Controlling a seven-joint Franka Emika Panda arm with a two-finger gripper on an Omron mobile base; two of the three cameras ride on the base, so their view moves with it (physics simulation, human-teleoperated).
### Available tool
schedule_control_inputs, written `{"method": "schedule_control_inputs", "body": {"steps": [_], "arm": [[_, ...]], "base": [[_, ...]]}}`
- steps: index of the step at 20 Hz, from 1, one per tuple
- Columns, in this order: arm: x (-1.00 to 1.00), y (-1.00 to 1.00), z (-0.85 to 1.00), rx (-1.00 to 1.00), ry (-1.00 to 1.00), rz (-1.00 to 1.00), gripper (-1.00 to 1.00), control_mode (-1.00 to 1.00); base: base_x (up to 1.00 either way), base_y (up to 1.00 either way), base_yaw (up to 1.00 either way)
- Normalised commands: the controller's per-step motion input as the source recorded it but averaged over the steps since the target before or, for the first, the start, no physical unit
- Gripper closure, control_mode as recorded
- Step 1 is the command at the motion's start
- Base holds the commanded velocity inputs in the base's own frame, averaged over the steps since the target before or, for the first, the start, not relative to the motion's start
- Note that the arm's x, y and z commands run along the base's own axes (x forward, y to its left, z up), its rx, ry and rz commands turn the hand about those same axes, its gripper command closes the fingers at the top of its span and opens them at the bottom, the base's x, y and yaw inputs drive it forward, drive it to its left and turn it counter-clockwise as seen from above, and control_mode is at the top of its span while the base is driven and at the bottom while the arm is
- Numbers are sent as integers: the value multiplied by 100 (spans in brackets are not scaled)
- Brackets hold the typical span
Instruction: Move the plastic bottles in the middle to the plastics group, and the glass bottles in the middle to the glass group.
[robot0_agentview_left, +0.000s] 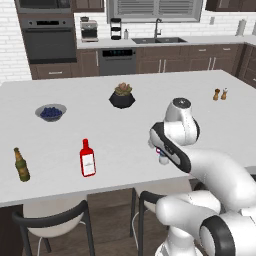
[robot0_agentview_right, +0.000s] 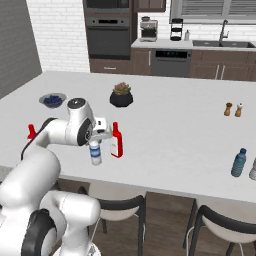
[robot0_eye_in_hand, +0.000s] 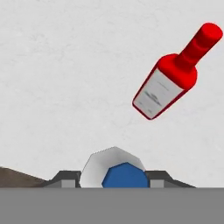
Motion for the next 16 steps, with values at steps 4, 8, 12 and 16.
{"method": "schedule_control_inputs", "body": {"steps": [4,8,12,16], "arm": [[-13,-97,14,0,0,-8,100,-100],[0,-100,9,0,4,-13,100,-100],[0,-100,11,0,6,-14,100,-100],[0,-100,9,0,6,-13,100,-100]], "base": [[0,0,0],[0,0,0],[0,0,0],[0,0,0]]}}
